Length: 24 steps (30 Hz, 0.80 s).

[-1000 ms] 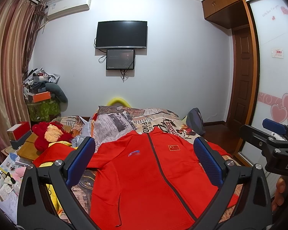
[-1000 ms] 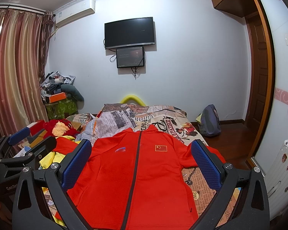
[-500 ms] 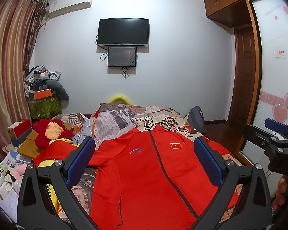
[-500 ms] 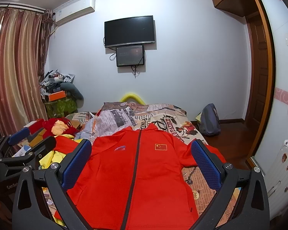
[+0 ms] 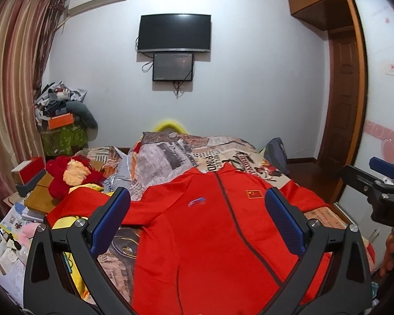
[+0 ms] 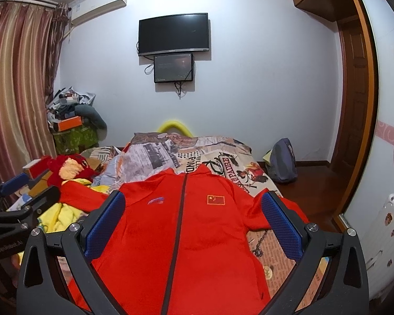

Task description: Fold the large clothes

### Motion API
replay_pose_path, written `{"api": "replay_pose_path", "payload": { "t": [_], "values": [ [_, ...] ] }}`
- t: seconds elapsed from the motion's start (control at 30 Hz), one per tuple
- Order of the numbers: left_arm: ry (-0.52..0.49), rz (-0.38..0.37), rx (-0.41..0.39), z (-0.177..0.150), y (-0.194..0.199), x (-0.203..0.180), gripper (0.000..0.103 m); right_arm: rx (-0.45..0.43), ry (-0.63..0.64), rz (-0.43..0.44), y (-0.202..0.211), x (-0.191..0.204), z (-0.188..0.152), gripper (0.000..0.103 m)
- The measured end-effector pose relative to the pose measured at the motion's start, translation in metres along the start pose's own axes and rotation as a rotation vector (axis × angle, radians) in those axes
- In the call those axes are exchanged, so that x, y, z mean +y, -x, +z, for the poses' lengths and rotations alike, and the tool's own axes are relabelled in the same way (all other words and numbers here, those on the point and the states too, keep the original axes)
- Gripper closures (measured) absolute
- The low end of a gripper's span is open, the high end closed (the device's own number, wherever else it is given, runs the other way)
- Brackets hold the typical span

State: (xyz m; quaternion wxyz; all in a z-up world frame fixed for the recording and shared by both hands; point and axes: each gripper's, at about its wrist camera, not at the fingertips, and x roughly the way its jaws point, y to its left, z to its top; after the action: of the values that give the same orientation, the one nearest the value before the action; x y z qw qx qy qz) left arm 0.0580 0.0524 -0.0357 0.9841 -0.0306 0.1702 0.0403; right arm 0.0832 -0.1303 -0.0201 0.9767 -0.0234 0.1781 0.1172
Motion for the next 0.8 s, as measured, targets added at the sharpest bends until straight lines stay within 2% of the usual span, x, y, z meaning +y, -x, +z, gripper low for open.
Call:
{"api": "replay_pose_path", "payload": {
  "t": [0.17, 0.27, 0.5, 0.67, 0.8],
  "values": [
    [0.003, 0.067, 0.041, 0.003, -0.041, 0.026, 0.0, 0.023, 0.032, -0.001, -0.029, 0.005, 0.008, 0.0],
    [-0.002, 0.106, 0.098, 0.0, -0.075, 0.045, 0.0, 0.038, 0.061, 0.005, -0.049, 0.01, 0.01, 0.0],
    [0.064, 0.201, 0.275, -0.024, -0.157, 0.109, 0.0, 0.158, 0.111, 0.065, -0.106, 0.018, 0.002, 0.0],
    [0.097, 0.272, 0.383, -0.044, -0.206, 0.16, 0.0, 0.225, 0.188, 0.029, -0.148, 0.025, -0.006, 0.0],
    [0.19, 0.27, 0.462, -0.059, -0.236, 0.205, 0.0, 0.29, 0.255, 0.008, -0.177, 0.029, -0.011, 0.0]
  ]
}}
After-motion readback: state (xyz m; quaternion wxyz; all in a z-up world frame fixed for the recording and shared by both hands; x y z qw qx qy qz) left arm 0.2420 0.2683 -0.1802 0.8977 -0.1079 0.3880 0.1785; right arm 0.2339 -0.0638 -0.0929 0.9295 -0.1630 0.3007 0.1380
